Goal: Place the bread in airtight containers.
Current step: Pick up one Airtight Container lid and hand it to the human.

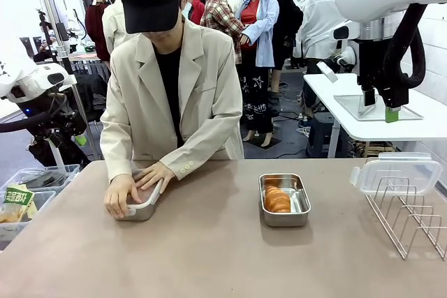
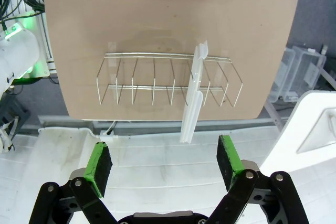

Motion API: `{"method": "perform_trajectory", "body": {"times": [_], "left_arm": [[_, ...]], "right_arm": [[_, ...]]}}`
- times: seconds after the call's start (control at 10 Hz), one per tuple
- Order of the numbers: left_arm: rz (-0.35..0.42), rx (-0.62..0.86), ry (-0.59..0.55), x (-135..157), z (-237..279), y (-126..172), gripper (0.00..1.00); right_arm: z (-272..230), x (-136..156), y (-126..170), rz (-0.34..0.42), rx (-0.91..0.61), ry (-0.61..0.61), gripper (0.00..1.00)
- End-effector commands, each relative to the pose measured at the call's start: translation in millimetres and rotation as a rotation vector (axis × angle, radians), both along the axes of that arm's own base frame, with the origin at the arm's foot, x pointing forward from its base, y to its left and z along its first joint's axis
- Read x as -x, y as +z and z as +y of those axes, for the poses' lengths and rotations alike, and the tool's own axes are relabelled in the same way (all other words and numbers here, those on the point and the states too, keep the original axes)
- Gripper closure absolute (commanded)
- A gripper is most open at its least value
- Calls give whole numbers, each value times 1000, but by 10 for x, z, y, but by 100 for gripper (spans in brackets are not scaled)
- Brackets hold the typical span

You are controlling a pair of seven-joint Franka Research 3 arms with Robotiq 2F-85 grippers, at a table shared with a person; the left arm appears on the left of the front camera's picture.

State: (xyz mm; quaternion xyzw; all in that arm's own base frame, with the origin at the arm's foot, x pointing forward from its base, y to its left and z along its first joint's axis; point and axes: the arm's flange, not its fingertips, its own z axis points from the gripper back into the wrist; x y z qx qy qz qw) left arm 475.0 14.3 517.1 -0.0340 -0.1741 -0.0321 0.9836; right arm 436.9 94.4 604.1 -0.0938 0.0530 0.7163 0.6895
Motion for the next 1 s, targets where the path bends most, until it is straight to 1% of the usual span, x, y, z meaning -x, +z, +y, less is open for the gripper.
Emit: {"method": "perform_trajectory", "body": {"times": [0.0, 0.9], "left_arm": [[2, -17, 14, 9, 10, 23, 23], [2, -17, 14, 9, 10, 23, 23]], "right_arm": [[-7, 10, -3, -1, 7, 3, 0], [-7, 10, -3, -1, 7, 3, 0]]}}
